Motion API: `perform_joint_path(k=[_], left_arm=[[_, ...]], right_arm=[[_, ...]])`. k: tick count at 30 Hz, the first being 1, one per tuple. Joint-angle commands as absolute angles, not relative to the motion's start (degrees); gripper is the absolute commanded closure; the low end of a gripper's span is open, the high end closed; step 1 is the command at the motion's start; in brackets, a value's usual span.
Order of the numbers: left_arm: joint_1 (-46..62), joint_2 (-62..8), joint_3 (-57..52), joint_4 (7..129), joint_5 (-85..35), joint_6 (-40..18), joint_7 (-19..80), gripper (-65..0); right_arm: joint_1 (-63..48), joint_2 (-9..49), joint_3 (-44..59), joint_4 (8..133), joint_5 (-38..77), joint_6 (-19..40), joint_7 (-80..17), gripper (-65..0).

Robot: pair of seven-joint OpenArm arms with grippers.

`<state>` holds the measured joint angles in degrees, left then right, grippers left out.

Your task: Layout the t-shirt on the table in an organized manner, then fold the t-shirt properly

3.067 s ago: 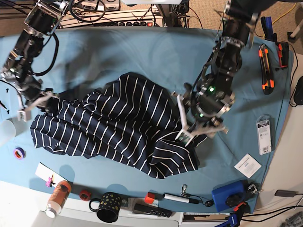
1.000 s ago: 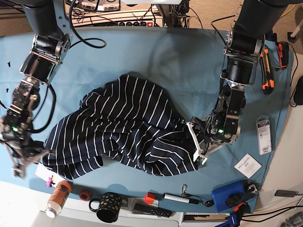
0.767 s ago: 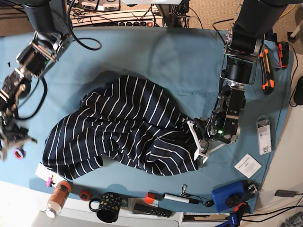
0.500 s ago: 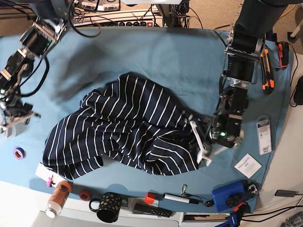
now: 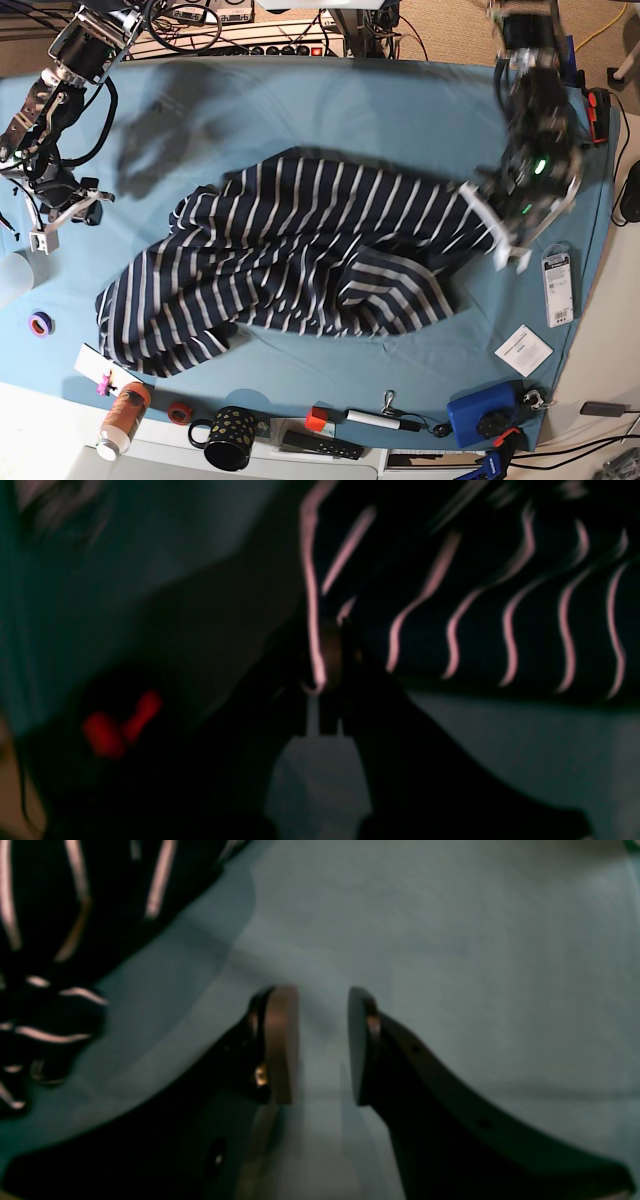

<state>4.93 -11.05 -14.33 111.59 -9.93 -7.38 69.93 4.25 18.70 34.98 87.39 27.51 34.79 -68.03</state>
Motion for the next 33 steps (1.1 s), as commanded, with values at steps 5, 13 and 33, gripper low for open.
perform_joint_path(k=[5,13,33], left_arm=[[15.38,-11.57,-22.33,119.00,-25.28,-13.72,69.14,0.0],[25.19,-11.57,-28.91,119.39,-28.82,-15.11,68.03,0.0],[25.85,-11.44,-35.40,119.39,-42.89,-19.59,65.91,-29.6]], right_arm=[[5.23,19.86,35.20,88.38,31.38,35.20,-68.49,-17.6],[5.21,19.86,35.20,88.38,33.78,37.01,-69.87,-17.6],[5.74,19.53,16.67,88.38,34.87,33.67,-55.07,-17.6]])
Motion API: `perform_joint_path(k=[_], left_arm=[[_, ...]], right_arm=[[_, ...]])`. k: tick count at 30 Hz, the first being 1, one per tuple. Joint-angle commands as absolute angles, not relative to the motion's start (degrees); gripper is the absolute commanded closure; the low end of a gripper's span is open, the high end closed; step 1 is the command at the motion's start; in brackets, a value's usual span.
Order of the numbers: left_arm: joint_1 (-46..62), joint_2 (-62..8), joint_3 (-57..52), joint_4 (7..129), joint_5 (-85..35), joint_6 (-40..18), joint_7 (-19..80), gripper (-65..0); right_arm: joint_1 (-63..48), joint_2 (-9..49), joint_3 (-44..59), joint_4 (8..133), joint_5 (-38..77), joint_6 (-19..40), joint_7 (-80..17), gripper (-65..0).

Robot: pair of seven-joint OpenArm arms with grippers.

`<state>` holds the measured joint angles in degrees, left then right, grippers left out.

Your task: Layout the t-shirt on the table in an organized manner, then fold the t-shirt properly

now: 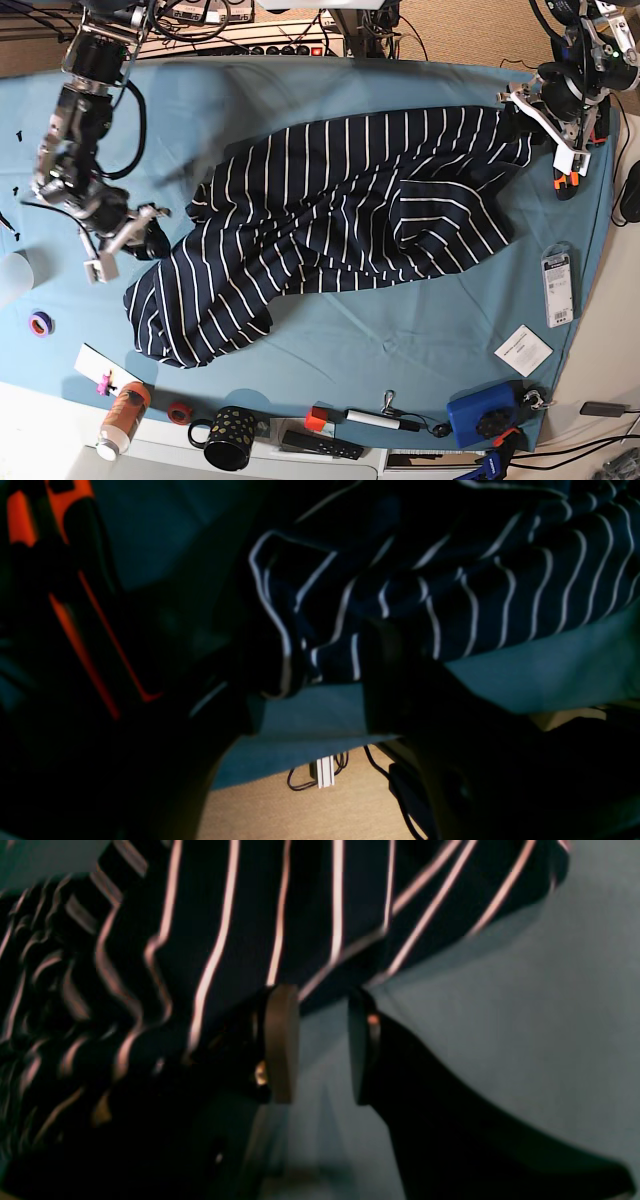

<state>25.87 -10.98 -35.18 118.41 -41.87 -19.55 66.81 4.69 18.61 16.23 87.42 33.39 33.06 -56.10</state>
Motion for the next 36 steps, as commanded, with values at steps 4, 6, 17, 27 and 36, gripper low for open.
perform_joint_path(k=[4,6,17,27,36], left_arm=[[25.85,-11.44,-35.40,119.39,-42.92,-19.59,64.42,-29.6],[25.85,-11.42,-35.40,119.39,-42.89,-19.59,63.68,-29.6],[25.71,-11.42,-35.40,119.39,-44.66,-19.59,62.46,-29.6],[25.71,-11.42,-35.40,119.39,-44.64,-19.59,61.56,-29.6],[25.71,-11.42,-35.40,119.39,-44.62,-19.62,61.45,-29.6]], right_arm=[[6.81,19.53,7.86,88.38,24.97,27.20,-52.34,-17.6],[7.75,19.51,4.16,88.38,21.89,25.91,-49.15,-16.6],[24.58,12.47,-4.45,88.38,6.81,13.63,-42.94,0.0],[35.68,7.29,-4.45,88.38,4.86,13.69,-48.56,0.0],[36.23,10.72,-4.40,88.53,3.81,17.32,-66.26,-13.3]])
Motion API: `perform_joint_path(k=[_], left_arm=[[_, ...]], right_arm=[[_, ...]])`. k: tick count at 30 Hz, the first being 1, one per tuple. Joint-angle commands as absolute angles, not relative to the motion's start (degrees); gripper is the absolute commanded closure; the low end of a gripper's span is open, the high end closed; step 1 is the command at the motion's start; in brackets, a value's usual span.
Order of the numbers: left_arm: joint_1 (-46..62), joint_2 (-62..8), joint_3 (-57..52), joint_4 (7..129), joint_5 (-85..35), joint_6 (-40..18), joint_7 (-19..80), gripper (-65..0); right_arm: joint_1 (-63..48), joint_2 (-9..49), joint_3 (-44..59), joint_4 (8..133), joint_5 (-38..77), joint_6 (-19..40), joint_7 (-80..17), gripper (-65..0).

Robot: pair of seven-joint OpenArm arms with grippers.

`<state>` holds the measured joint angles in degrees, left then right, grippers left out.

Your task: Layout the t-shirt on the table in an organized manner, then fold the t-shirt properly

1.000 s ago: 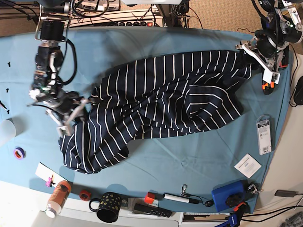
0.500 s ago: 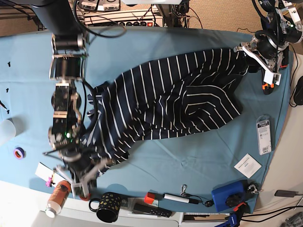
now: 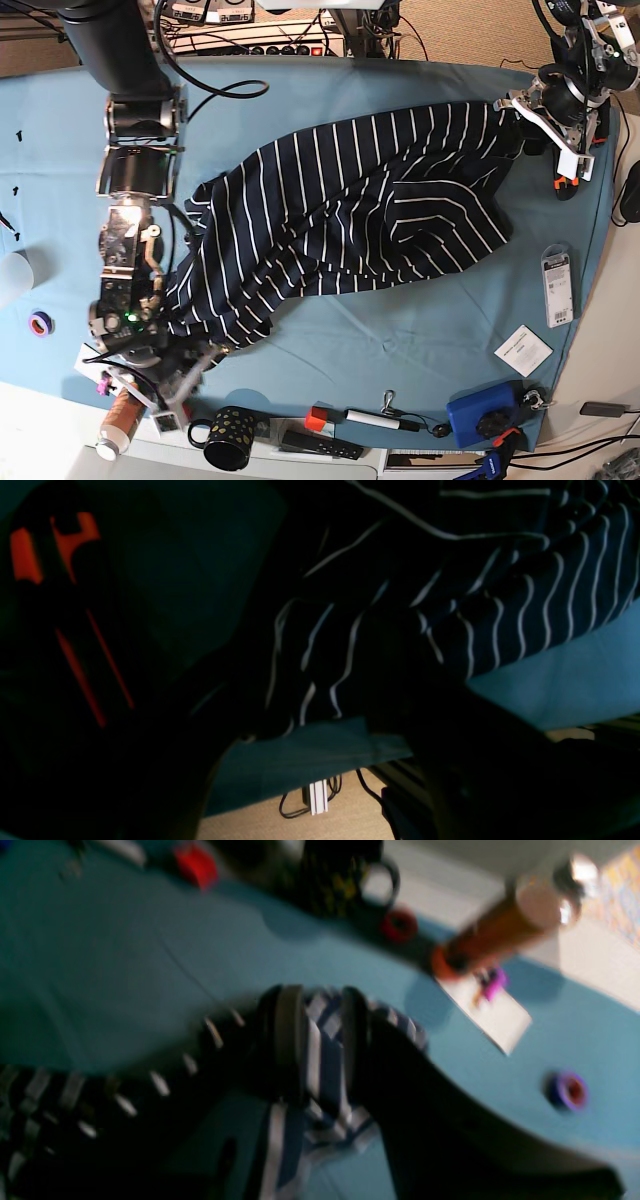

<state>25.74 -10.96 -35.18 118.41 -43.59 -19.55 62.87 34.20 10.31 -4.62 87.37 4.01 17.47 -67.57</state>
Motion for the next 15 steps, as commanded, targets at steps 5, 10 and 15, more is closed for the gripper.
perform_joint_path(k=[5,10,15], left_arm=[[25.71,-11.42,-35.40,119.39,-44.62,-19.62,60.05,-29.6],[25.71,-11.42,-35.40,119.39,-44.60,-19.59,59.96,-29.6],[25.69,-11.42,-35.38,119.39,-44.62,-19.59,59.90,-29.6]], right_arm=[[34.15,16.08,-4.38,93.84,8.93,17.26,-73.93,-13.3],[25.41,22.31,-2.57,99.79,17.10,18.44,-73.19,-13.3],[13.19,23.66,4.05,102.94,30.15,23.20,-73.21,-13.3]])
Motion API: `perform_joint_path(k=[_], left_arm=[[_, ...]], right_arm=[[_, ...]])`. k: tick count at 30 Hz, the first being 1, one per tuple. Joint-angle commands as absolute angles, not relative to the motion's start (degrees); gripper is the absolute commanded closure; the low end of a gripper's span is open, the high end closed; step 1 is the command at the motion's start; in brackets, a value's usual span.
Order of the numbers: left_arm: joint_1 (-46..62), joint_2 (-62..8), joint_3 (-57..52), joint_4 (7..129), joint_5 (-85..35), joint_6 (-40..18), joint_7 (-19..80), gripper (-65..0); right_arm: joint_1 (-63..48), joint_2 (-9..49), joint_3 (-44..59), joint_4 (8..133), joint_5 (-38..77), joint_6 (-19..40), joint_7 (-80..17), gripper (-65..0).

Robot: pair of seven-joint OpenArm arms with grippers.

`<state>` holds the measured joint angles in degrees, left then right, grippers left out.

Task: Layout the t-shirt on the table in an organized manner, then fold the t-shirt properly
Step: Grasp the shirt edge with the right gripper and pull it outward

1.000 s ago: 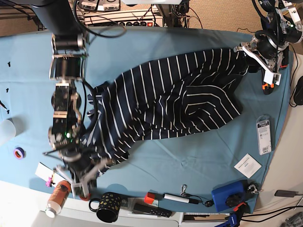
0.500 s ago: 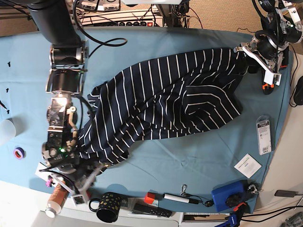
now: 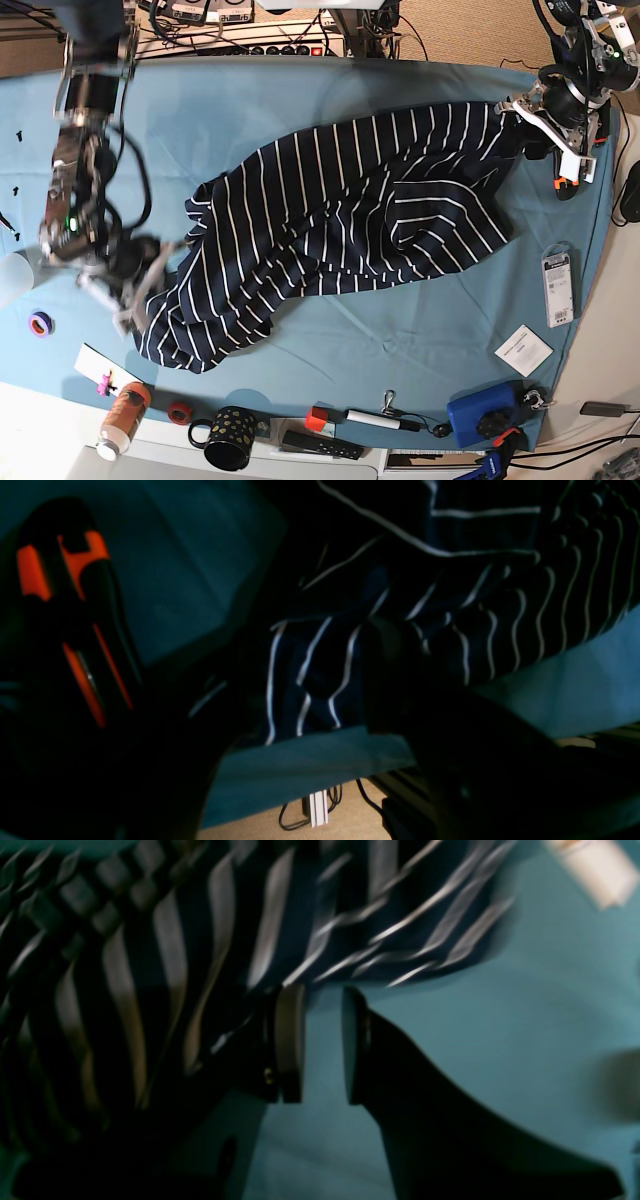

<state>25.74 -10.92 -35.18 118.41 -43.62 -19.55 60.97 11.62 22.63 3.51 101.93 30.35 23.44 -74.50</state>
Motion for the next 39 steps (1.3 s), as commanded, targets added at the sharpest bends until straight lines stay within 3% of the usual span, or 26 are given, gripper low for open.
perform_joint_path(k=[1,7,11,17,25,30,39], left_arm=[[25.71,-11.40,-35.40,119.39,-44.60,-19.59,59.92,-29.6],[25.71,-11.42,-35.40,119.39,-44.60,-19.62,59.96,-29.6],[25.71,-11.40,-35.40,119.39,-44.60,-19.59,59.96,-29.6],[25.71,-11.27,-35.40,119.39,-44.60,-19.62,59.94,-29.6],[25.71,-11.27,-35.40,119.39,-44.62,-19.62,59.94,-29.6],[25.71,-11.27,-35.40,119.39,-44.62,-19.59,59.94,-29.6],[25.71,-11.29,-35.40,119.37,-44.60,-19.62,59.92,-29.6]], right_arm=[[10.81,23.66,5.78,103.72,32.05,24.64,-72.97,-13.3],[-1.34,23.66,14.13,105.58,39.18,39.99,-72.18,-13.3],[-5.69,23.66,14.24,105.54,31.83,40.00,-67.46,-13.7],[-6.33,23.66,14.20,105.47,24.36,40.00,-61.84,-24.7],[-6.33,23.66,7.55,105.21,22.46,39.99,-60.16,-24.7],[-6.31,23.66,1.76,104.64,14.39,34.02,-56.38,-24.7],[-2.13,23.44,-3.33,91.68,12.14,31.20,-55.72,-24.6]])
